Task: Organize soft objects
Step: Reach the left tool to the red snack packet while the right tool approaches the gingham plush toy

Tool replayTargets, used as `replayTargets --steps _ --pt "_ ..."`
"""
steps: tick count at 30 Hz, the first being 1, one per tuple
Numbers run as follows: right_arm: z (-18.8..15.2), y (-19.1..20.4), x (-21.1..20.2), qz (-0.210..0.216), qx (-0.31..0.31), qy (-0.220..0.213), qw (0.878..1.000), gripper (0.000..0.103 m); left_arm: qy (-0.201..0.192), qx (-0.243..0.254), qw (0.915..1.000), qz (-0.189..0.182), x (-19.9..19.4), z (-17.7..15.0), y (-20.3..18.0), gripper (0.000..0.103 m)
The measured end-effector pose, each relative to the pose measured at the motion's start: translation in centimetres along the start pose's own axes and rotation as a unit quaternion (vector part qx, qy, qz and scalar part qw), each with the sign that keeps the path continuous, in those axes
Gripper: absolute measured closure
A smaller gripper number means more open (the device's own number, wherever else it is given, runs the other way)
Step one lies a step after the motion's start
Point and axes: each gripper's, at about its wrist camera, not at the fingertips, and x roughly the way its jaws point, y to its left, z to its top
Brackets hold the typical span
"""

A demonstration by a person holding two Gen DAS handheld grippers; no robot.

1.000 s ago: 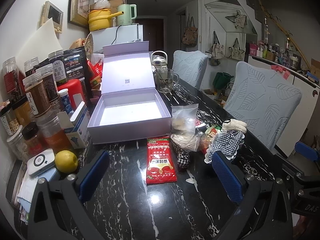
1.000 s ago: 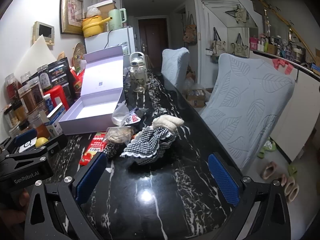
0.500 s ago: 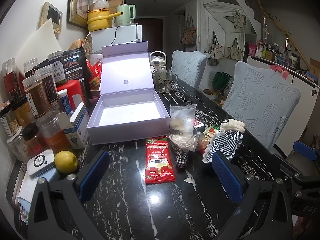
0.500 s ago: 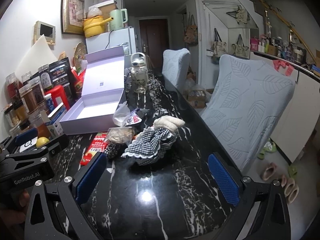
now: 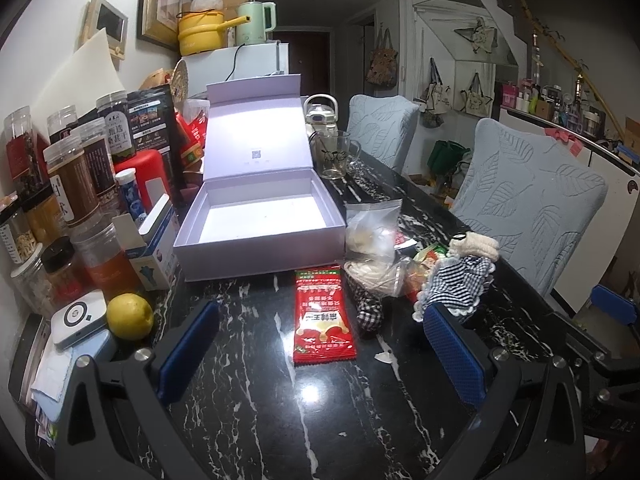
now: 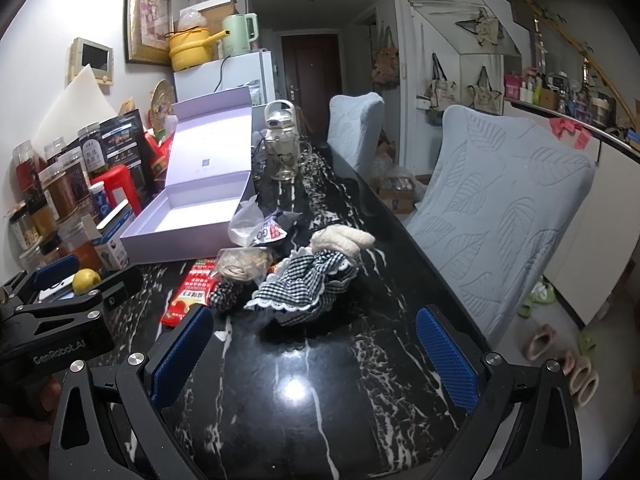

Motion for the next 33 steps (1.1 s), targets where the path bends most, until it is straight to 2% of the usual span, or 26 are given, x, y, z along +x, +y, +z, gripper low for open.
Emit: replayTargets --steps 10,15,20,33 --pt "-0.7 -0.2 2.2 0.008 0.005 0.015 1.0 0.0 0.018 -0.02 0.9995 0.015 3.5 -0.5 2.0 0.0" --pt "-1.1 0.1 3.4 0.011 -0.001 0.024 1.0 0.0 0.049 -0.011 0.9985 0.02 6.5 -0.5 2.3 0.0" --pt "-1.0 0.3 4.0 0.015 -0.01 0.022 1.0 0.0 0.071 -0.022 0.9972 0.011 8.5 -0.5 2.9 0.0" --pt "0.0 -0.4 6.4 0.041 -0.001 0.032 0.999 0.0 0.137 0.017 0.9904 -0.008 13.4 0.0 1.1 0.0"
